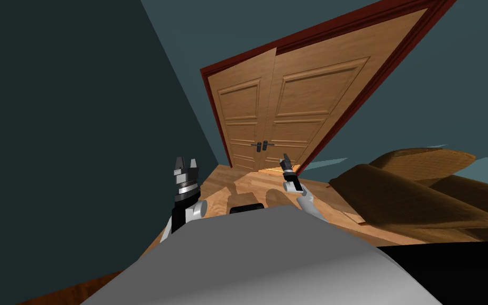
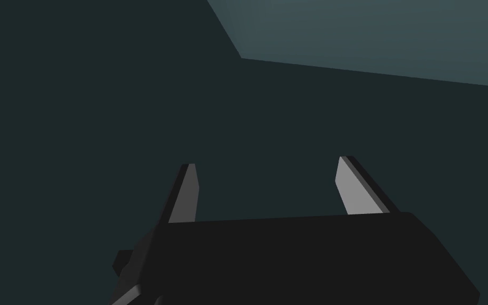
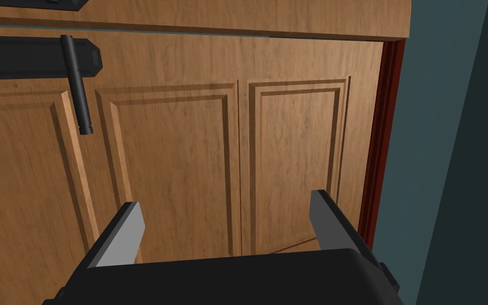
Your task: Pull the door open
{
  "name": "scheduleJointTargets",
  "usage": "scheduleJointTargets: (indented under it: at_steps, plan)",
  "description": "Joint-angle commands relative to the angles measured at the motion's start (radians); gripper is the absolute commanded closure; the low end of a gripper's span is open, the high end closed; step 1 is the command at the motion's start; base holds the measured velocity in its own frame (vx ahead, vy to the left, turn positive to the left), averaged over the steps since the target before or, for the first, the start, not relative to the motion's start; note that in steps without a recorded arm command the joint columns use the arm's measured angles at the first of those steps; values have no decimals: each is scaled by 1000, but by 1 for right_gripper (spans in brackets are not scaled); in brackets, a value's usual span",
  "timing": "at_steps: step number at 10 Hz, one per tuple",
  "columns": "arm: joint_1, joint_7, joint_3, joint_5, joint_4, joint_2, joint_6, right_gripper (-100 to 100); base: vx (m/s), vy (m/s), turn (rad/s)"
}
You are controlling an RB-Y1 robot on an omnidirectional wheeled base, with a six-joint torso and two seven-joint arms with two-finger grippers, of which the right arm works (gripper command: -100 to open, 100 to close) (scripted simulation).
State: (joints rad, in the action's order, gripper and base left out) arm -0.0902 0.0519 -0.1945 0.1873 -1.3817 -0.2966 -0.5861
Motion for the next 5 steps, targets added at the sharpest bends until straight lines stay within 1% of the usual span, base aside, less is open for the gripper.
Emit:
scheduleJointTargets:
  at_steps: [1,3,4,5]
  plan:
    - [9,1,-5,2,30,-4,2,-100,43,-2,38]
    - [44,11,-24,11,98,-29,3,-100,65,-3,91]
    - [44,11,-24,11,119,-29,3,-100,60,-8,41]
    - [61,16,-33,15,158,-42,4,-100,61,-7,78]
